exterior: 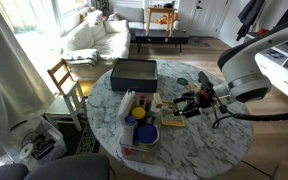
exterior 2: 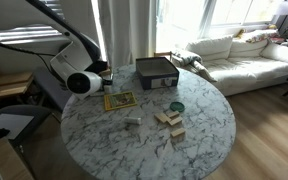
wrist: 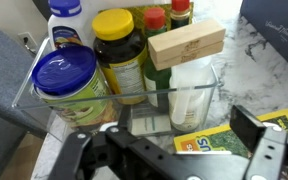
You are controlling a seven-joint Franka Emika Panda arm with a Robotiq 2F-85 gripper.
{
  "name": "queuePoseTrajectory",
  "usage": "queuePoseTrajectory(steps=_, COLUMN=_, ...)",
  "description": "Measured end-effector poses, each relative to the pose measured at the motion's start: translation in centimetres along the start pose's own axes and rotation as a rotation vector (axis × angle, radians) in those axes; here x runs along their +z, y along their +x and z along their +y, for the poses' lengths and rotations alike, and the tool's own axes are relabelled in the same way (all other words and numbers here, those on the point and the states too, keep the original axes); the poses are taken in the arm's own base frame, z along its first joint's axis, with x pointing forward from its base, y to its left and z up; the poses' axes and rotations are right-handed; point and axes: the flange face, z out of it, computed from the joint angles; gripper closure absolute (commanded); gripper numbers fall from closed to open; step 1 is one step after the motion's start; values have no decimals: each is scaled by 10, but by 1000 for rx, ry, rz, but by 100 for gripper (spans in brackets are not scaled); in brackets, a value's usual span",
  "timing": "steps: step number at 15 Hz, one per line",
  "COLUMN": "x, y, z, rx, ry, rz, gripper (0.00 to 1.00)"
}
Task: Pick up the measuring cup with a wooden block from the white bottle to and put it on the table
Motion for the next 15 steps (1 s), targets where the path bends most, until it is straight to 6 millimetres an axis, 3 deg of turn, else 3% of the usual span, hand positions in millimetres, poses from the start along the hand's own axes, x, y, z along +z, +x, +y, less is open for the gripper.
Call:
queuePoseTrajectory(steps=10, x=8, y=6, z=-3, rx=13, ry=17, rz=-14, gripper=0)
queuePoseTrajectory(steps=11, x=10, y=7, z=-4, rx=22, ry=20, rz=-20, gripper=3)
queuePoseTrajectory(steps=12, x=11, y=9, z=-4, rx=31, ry=26, rz=-26, gripper=14)
queuePoseTrajectory(steps=15, x=17, y=13, z=-7, rx=56, ry=48, rz=-47, gripper=24)
